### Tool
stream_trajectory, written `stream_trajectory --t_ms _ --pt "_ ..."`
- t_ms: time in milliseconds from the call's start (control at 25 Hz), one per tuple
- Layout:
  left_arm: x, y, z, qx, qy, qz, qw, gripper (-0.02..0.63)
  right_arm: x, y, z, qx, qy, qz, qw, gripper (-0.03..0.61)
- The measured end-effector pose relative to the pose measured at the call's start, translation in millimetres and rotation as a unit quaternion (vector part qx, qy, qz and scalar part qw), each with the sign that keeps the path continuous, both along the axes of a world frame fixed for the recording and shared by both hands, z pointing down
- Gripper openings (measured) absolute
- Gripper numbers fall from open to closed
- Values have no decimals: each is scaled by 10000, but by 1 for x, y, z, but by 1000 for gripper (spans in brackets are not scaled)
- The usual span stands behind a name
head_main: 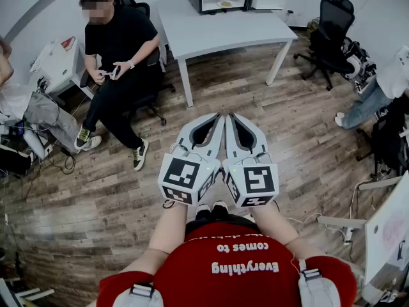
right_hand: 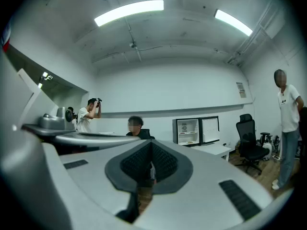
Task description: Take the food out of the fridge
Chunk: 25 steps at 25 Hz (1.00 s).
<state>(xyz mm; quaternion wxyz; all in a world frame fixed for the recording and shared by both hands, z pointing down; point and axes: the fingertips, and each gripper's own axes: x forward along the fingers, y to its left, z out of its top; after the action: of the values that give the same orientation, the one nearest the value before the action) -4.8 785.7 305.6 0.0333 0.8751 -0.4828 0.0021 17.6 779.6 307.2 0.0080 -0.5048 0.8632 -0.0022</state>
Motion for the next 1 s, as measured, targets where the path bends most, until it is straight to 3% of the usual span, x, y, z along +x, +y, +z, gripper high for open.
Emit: stream_trajectory --t_ms 680,1000 --pt "22 -45 7 37 111 -241 9996 0 23 -46 7 19 -84 -262 9996 11" --pt "22 -110 22 -73 -99 -169 9998 0 22 -110 22 -89 -46 -141 9998 11"
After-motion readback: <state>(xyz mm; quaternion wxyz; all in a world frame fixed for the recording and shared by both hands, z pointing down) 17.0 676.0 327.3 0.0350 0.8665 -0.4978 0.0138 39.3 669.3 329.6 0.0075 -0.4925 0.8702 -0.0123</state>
